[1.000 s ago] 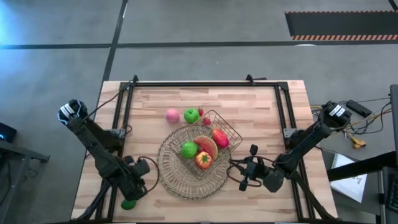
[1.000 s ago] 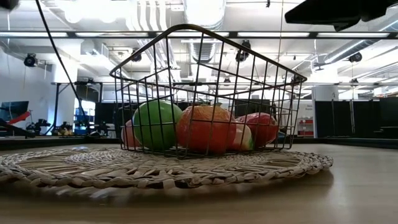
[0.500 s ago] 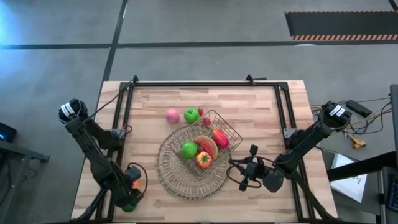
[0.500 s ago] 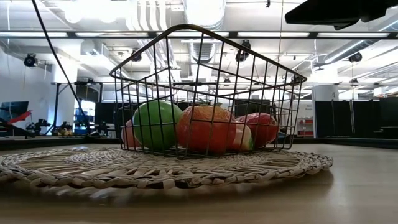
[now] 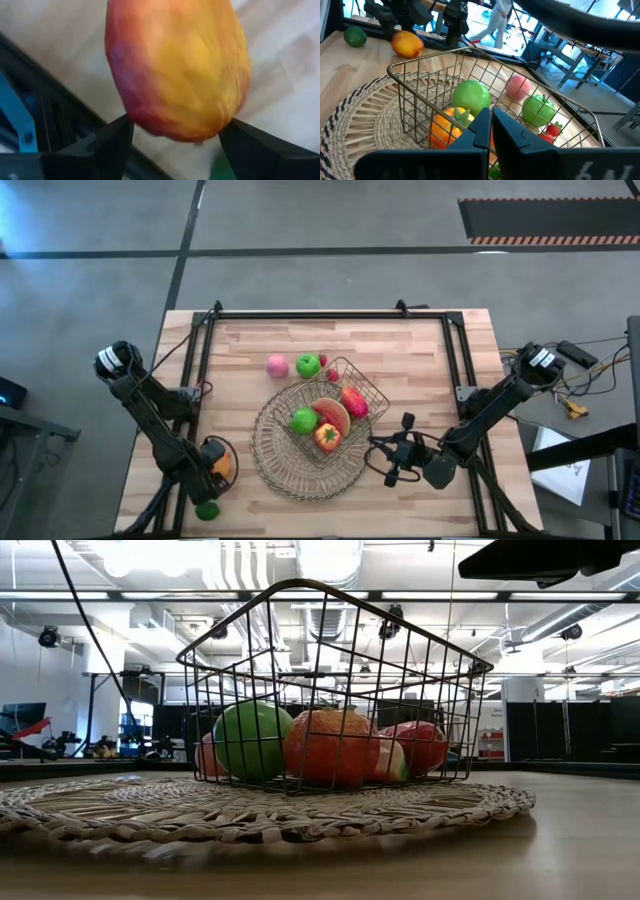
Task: Build produce basket
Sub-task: Put the red apple into the gold wire basket
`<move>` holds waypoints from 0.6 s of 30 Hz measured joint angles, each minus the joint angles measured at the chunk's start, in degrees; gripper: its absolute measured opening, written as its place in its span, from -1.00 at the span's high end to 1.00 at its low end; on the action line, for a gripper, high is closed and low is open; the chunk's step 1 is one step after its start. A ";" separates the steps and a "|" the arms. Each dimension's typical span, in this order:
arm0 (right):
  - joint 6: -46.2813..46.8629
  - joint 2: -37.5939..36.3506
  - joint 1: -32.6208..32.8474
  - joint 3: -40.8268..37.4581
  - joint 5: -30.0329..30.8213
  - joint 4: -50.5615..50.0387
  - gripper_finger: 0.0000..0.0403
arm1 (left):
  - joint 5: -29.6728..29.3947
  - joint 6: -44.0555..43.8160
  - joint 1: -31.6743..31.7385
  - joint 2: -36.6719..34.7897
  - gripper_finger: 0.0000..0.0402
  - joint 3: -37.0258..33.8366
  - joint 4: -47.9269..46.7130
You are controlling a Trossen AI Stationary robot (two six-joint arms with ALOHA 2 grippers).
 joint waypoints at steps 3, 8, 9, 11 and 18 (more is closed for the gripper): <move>0.00 0.00 0.00 0.00 0.00 0.00 0.96 | -5.66 2.40 0.04 0.00 -0.33 -1.06 -0.01; 0.02 0.00 0.00 0.00 0.01 0.02 0.96 | -15.27 5.13 1.61 -0.04 -0.33 -1.88 0.25; 0.02 0.00 0.00 0.00 0.01 0.02 0.96 | -15.93 5.69 2.11 -0.05 -0.33 -2.30 0.28; 0.02 0.00 0.00 -0.02 0.01 0.04 0.96 | -16.42 6.15 2.95 -0.06 -0.33 -3.35 0.23; 0.51 0.00 0.00 -0.02 0.01 0.04 0.96 | -17.56 6.13 4.29 -0.07 -0.24 -6.03 0.06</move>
